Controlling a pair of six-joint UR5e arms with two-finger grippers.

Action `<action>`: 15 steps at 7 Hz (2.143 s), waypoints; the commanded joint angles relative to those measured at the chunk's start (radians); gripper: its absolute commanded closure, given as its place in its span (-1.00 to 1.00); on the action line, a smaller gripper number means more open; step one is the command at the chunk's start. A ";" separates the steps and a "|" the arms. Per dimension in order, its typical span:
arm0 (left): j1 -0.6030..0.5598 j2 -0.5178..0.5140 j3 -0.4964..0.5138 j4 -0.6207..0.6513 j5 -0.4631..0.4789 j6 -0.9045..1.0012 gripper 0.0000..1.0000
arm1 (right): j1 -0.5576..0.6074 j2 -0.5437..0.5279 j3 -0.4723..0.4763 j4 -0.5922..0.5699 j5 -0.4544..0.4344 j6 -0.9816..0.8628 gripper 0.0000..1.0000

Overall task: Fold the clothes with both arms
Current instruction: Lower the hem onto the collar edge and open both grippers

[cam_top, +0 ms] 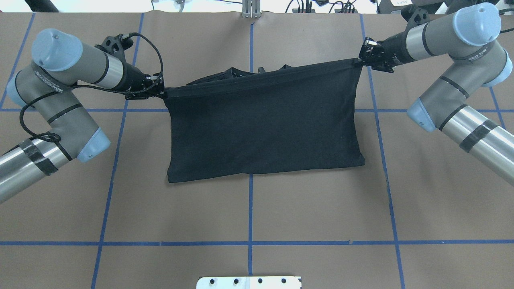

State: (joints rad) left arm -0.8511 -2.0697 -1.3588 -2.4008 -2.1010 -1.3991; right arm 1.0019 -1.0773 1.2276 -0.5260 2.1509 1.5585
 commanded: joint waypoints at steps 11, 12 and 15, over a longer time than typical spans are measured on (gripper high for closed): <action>-0.043 -0.059 0.033 0.002 0.007 0.005 1.00 | -0.016 0.059 -0.026 -0.032 -0.026 0.003 1.00; -0.043 -0.059 0.033 0.002 0.009 0.005 1.00 | -0.016 0.057 -0.029 -0.032 -0.026 0.003 1.00; -0.043 -0.058 0.036 -0.001 0.013 0.006 0.41 | -0.016 0.057 -0.039 -0.028 -0.028 0.003 0.84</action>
State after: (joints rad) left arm -0.8943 -2.1285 -1.3231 -2.4006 -2.0883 -1.3930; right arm 0.9865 -1.0200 1.1902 -0.5566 2.1232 1.5609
